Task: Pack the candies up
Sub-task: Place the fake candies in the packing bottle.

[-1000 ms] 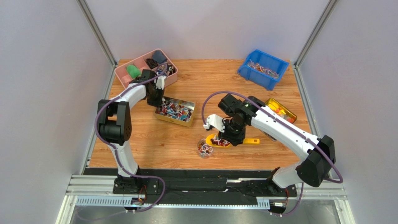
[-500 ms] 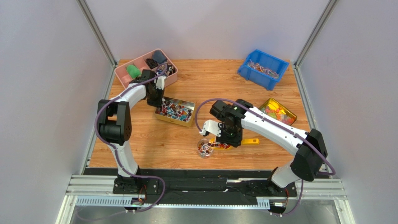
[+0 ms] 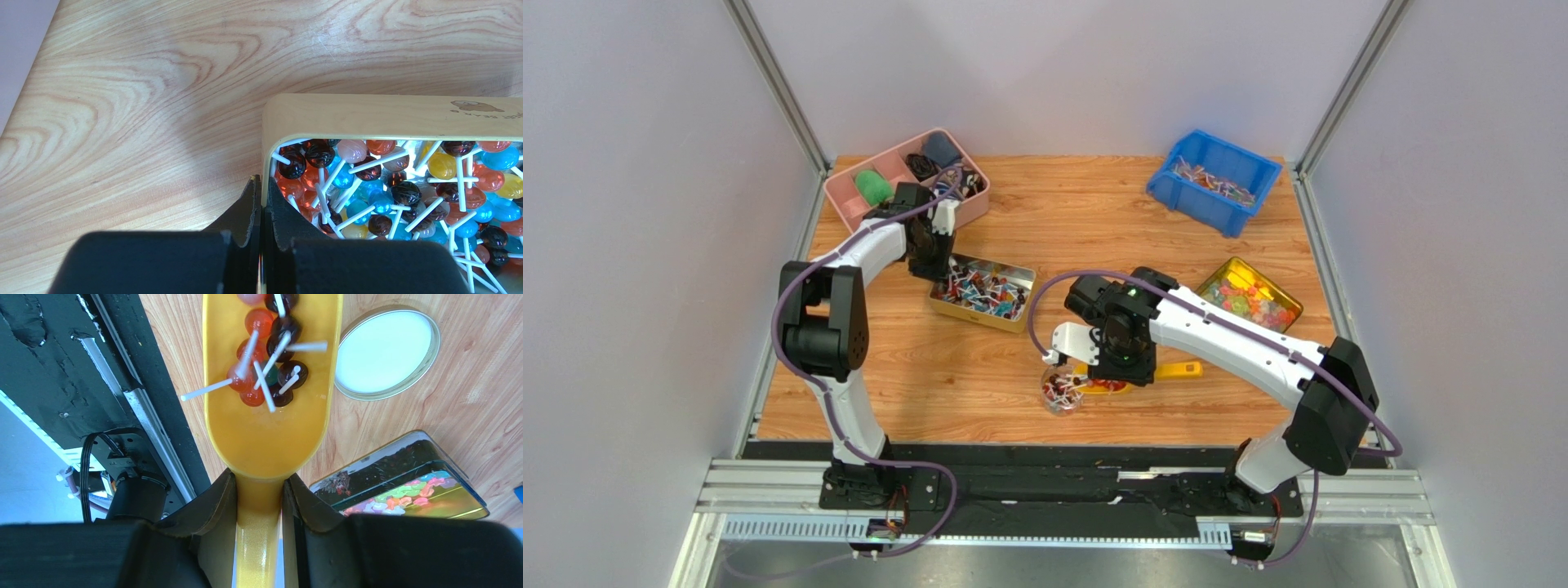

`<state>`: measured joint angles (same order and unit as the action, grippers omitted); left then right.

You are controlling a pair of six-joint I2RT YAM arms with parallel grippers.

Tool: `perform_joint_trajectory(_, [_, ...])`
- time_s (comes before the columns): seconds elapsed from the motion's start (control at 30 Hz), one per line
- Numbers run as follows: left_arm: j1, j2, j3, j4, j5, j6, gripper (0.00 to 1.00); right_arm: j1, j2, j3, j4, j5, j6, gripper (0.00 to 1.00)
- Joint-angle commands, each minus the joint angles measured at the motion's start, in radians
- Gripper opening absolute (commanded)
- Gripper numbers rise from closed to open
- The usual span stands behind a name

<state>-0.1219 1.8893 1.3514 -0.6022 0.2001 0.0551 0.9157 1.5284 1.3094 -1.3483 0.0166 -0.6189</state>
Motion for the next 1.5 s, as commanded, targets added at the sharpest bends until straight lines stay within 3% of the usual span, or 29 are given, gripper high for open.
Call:
perform_joint_trajectory(0.0, [0.005, -0.001, 0.048, 0.013, 0.021, 0.006, 0.0, 0.011, 0.013, 0.034, -0.02, 0.057, -0.01, 0.0])
perform_joint_trajectory(1.47, [0.005, 0.021, 0.057, 0.01, 0.007, 0.008, 0.0, 0.04, 0.039, 0.059, -0.152, 0.108, -0.088, 0.0])
